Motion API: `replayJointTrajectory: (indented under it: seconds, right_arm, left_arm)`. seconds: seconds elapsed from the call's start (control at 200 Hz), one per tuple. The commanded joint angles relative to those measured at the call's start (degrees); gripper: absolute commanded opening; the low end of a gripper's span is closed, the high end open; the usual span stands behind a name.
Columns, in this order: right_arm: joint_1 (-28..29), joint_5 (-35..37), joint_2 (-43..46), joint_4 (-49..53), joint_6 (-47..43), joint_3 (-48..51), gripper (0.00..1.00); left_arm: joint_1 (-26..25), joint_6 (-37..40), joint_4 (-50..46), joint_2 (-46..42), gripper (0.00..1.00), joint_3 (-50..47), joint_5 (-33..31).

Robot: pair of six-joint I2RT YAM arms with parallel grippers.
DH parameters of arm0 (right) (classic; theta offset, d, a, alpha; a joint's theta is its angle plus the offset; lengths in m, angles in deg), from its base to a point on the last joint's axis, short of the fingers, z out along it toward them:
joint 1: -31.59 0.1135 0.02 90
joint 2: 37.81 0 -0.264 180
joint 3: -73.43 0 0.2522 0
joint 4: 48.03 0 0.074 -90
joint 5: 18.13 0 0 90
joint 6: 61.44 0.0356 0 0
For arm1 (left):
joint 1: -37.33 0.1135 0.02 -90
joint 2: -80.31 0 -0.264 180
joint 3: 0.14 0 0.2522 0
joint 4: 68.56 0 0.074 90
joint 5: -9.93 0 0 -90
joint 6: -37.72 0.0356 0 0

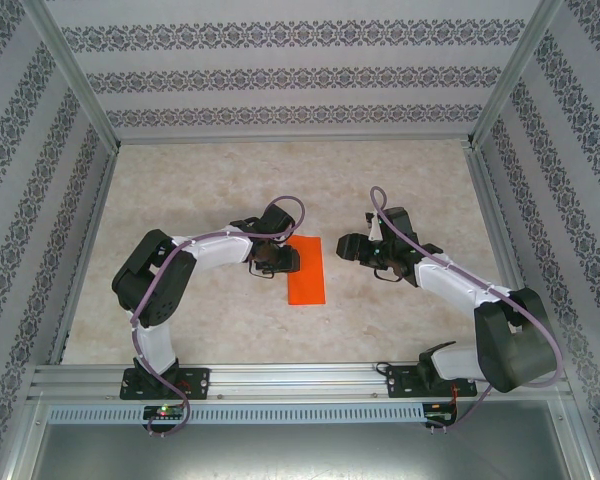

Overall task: Fold a paper plane with a square sheet of paper (fold left side to right side)
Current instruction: First fold in half a square sheet of paper at the center of the table.

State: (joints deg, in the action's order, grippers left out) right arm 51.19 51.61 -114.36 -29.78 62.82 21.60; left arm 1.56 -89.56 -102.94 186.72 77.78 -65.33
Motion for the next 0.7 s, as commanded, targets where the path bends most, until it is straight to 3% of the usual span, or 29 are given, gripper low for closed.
replayJointTrajectory:
  seconds: [0.0,0.694]
  right_arm:
    - [-0.6,-2.1,-0.3,-0.4,-0.2,0.4,0.63]
    - [0.7,-3.2,-2.2,-1.3,0.1,-0.4,0.61]
  left_arm:
    - [-1.4,1.3,-1.4,3.5,0.44,0.0,-1.1]
    - [-1.5,1.5,-1.8,3.5,0.42,0.2,-1.8]
